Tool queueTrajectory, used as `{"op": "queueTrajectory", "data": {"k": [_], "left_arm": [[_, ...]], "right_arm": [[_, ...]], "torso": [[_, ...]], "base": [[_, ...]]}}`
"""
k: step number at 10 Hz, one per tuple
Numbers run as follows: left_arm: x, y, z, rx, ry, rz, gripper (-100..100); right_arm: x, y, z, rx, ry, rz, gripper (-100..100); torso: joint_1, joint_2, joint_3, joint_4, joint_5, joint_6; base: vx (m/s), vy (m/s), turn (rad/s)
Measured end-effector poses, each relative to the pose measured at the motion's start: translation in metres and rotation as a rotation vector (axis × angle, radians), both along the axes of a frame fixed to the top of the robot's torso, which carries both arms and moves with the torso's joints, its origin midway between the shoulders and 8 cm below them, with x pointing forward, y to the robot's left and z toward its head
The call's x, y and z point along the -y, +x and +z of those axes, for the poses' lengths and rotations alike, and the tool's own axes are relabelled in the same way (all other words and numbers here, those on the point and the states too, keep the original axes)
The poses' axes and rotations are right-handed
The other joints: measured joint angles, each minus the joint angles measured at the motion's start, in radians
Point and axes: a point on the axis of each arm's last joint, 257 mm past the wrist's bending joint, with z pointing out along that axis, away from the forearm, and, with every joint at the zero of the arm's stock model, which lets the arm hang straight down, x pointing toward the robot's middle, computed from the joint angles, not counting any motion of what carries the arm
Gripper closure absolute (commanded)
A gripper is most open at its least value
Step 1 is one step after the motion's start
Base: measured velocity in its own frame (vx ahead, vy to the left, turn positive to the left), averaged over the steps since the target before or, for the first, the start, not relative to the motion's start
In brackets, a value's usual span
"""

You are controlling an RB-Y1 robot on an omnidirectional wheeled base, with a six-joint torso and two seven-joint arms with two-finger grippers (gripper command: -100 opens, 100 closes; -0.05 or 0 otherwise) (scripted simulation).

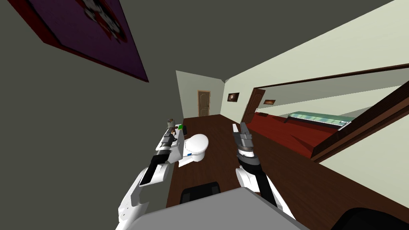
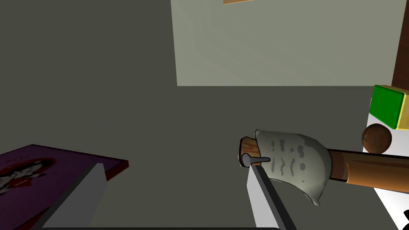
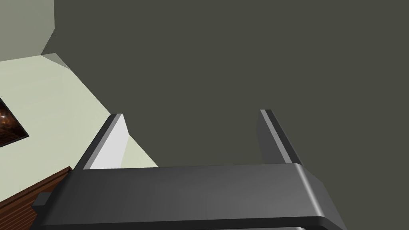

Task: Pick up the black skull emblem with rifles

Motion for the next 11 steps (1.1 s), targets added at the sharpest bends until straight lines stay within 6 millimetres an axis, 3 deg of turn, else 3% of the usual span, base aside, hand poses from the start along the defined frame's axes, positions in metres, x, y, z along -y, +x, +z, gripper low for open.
{"op": "queueTrajectory", "data": {"k": [11], "left_arm": [[-0.026,0.087,-0.06,-0.282,0.009,0.046,-100]], "right_arm": [[0.0,0.0,0.0,0.0,0.0,0.0,0]], "torso": [[0.0,0.0,0.0,0.0,0.0,0.0]], "base": [[-0.003,-0.04,0.014]]}}
